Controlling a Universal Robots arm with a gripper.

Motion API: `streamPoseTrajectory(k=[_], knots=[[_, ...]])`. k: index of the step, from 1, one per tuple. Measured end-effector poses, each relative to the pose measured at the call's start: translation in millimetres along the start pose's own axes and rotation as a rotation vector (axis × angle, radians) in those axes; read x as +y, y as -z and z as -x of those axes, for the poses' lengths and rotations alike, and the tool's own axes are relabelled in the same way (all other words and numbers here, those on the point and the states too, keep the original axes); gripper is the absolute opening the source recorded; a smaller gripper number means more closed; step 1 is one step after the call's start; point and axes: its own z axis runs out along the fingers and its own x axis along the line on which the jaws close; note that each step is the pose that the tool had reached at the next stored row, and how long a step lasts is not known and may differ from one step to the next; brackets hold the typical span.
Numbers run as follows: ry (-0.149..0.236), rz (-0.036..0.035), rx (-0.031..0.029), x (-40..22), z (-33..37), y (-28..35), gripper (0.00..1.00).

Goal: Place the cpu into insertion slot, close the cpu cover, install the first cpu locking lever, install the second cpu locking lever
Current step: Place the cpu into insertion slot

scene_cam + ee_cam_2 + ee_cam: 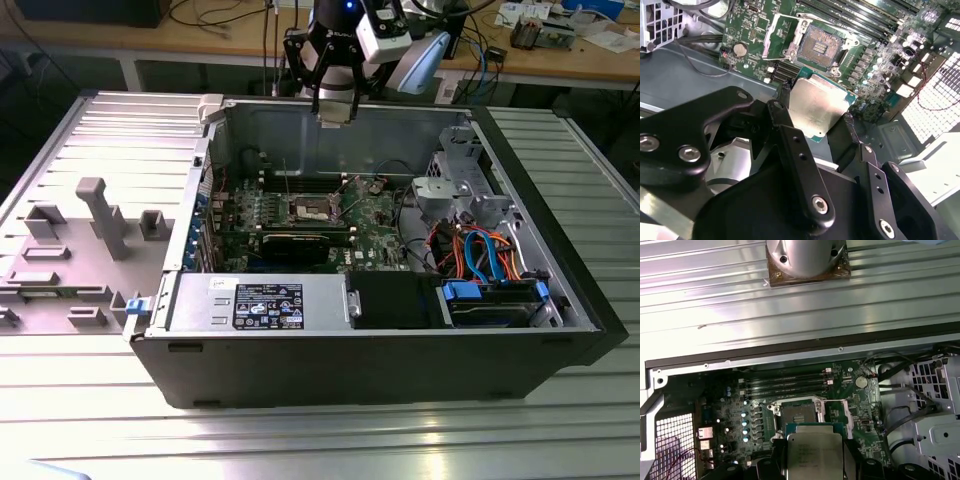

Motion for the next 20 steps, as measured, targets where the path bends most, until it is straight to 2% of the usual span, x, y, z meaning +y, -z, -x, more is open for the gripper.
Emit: streamPoseTrajectory(k=[5, 13, 17, 20], knots=[[-0.029, 0.0009, -0.0026, -0.2, 0.0, -0.4, 0.54], [-0.042, 0.0005, -0.0038, -2.6, 0.3, -0.3, 0.54], [-0.095, 0.0011, -0.0085, -2.7, 0.4, -0.9, 0.54], [-0.111, 0.0016, -0.0100, -2.8, 0.4, -1.1, 0.54]])
